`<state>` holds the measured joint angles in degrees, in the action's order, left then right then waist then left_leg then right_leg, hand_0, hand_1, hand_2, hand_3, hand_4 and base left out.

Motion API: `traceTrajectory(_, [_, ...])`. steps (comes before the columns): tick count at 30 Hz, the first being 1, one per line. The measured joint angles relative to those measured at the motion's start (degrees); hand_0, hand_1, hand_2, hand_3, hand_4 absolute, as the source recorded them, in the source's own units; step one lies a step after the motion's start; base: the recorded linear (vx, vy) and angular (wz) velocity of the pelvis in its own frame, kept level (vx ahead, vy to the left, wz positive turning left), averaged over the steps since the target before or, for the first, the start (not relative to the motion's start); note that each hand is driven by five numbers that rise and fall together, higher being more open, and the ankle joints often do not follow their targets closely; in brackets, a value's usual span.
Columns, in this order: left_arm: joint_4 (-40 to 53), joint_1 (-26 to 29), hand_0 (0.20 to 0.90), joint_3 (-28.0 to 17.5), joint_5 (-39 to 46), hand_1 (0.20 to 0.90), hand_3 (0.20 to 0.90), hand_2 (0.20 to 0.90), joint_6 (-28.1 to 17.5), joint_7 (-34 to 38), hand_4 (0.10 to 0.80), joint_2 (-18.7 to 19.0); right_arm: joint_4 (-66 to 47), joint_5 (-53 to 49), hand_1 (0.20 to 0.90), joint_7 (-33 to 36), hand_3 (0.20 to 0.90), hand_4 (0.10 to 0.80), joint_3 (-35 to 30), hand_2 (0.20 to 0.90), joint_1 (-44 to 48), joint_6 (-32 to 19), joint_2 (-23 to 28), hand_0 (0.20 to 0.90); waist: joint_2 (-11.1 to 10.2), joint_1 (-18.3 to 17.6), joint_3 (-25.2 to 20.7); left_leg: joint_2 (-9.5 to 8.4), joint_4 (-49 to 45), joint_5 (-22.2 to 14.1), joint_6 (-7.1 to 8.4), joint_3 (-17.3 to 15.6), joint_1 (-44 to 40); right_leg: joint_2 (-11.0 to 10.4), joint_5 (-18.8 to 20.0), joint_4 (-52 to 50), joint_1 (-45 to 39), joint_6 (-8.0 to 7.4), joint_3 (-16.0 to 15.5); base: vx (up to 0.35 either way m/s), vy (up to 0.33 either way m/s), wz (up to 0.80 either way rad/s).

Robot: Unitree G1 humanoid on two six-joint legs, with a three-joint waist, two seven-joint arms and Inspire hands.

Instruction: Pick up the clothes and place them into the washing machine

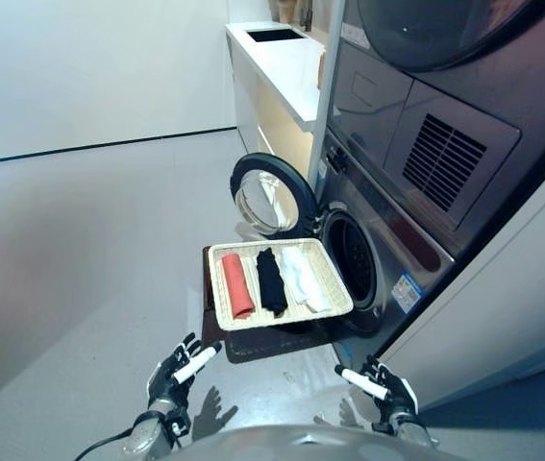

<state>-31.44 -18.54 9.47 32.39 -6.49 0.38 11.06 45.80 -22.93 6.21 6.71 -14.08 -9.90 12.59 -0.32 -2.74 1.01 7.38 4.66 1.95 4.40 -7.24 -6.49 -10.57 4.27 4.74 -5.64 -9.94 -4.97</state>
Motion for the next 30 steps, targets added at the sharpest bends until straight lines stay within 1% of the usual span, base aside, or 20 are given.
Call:
traceTrajectory(3, [0.0,0.2,0.9,-0.1,0.0,0.9,0.9,0.9,0.0,0.0,0.8,0.0,-0.1,0.0,0.9,0.1,0.9,0.8,-0.2,0.9,0.1,0.0,0.4,0.9,-0.1,-0.4,0.0,0.37,0.2,0.2,0.02,-0.6,0.7,-0.1,-0.3,0.0,0.1,0.03,-0.6,-0.029,-0.054,0.12])
traceTrajectory(6, [0.0,0.1,0.9,-0.2,0.1,0.9,0.9,0.9,0.0,0.3,0.8,0.0,0.2,-0.3,0.9,0.3,0.9,0.8,-0.4,0.9,0.1,0.0,0.2,0.9,-0.2,-0.5,0.1,0.78,0.2,0.4,0.2,-0.4,0.8,0.4,-0.4,0.2,0.1,0.2,-0.9,-0.006,-0.022,0.04])
traceTrajectory(10, [0.0,0.1,0.9,-0.2,0.6,0.9,0.9,0.9,0.0,0.3,0.8,0.0,0.2,-0.5,0.9,0.1,0.9,0.8,0.0,0.9,0.1,0.0,0.3,0.9,-0.3,-1.0,0.1,0.81,-0.1,0.6,0.69,0.4,0.5,0.9,-0.2,0.2,0.1,0.52,-0.7,0.023,0.005,0.01])
traceTrajectory(13, [0.0,0.1,0.9,-0.2,0.6,0.9,0.9,0.9,0.0,0.2,0.8,0.0,0.1,-0.4,0.9,-0.2,0.9,0.8,0.4,0.9,0.1,0.0,0.3,0.9,-0.6,-1.0,0.2,0.8,-0.1,0.3,0.64,-0.2,-0.1,0.8,-0.2,0.2,0.1,0.5,-0.5,0.012,0.042,-0.09])
traceTrajectory(21, [0.0,0.6,0.9,0.3,0.4,0.9,0.9,0.9,0.0,-0.2,0.8,0.1,0.1,-0.4,0.9,-0.1,0.9,0.8,0.5,0.9,0.0,0.0,0.3,0.9,-1.0,-1.1,0.4,0.51,-0.1,0.2,0.38,-0.4,0.2,0.4,-1.2,-1.3,1.1,0.26,-0.1,0.005,0.086,-0.01])
traceTrajectory(24, [0.0,0.7,0.9,0.3,0.3,0.9,0.9,0.9,0.0,-0.2,0.8,0.4,0.2,-0.4,0.9,0.0,0.9,0.8,0.1,0.9,0.1,0.0,0.3,0.9,-1.1,-1.1,0.6,-0.1,-0.1,0.0,0.12,-0.3,0.1,-0.2,-1.5,-1.7,1.1,0.1,-0.2,0.062,0.117,0.02])
traceTrajectory(26, [0.0,1.1,0.9,0.3,0.2,0.9,0.9,0.9,0.0,-0.2,0.8,0.5,0.2,-0.4,0.9,0.1,0.9,0.8,-0.5,0.9,0.3,0.0,0.3,0.9,-1.2,-1.1,0.8,-0.95,-0.1,-0.2,-0.22,-0.4,0.0,-1.1,-1.9,-2.8,1.2,-0.17,-0.3,0.061,0.169,0.07])
traceTrajectory(28, [0.0,1.6,0.9,0.3,0.0,0.9,0.9,0.9,0.0,-0.2,0.8,0.6,0.2,-0.4,0.9,0.2,0.9,0.8,-0.9,0.9,0.4,0.0,0.4,0.9,-1.5,-1.0,1.0,-2.24,0.0,-0.6,-0.98,-0.2,-0.1,-2.6,-3.4,-6.1,2.3,-1.06,-0.4,0.037,0.282,0.11])
traceTrajectory(29, [-0.1,2.1,0.9,0.4,-0.2,0.9,0.9,0.9,0.0,-0.2,0.8,0.7,0.1,-0.5,0.9,0.2,0.9,0.8,-1.6,0.9,0.5,0.0,0.1,0.9,-2.0,-1.1,1.2,-3.63,-0.9,-1.1,-1.58,-0.2,-0.1,-4.1,-4.4,-8.9,3.3,-1.61,-0.3,0.005,0.275,0.07])
traceTrajectory(30, [-0.3,3.3,0.9,0.5,-0.3,0.9,0.9,0.9,0.1,-0.2,0.8,0.6,0.2,-0.7,0.9,0.2,0.9,0.8,-2.4,0.9,0.7,0.0,0.1,0.9,-2.5,-1.2,2.5,-5.47,-4.9,-3.4,-3.62,-0.6,1.2,-6.0,-5.1,-13.8,5.1,-2.13,0.1,-0.029,0.281,0.05])
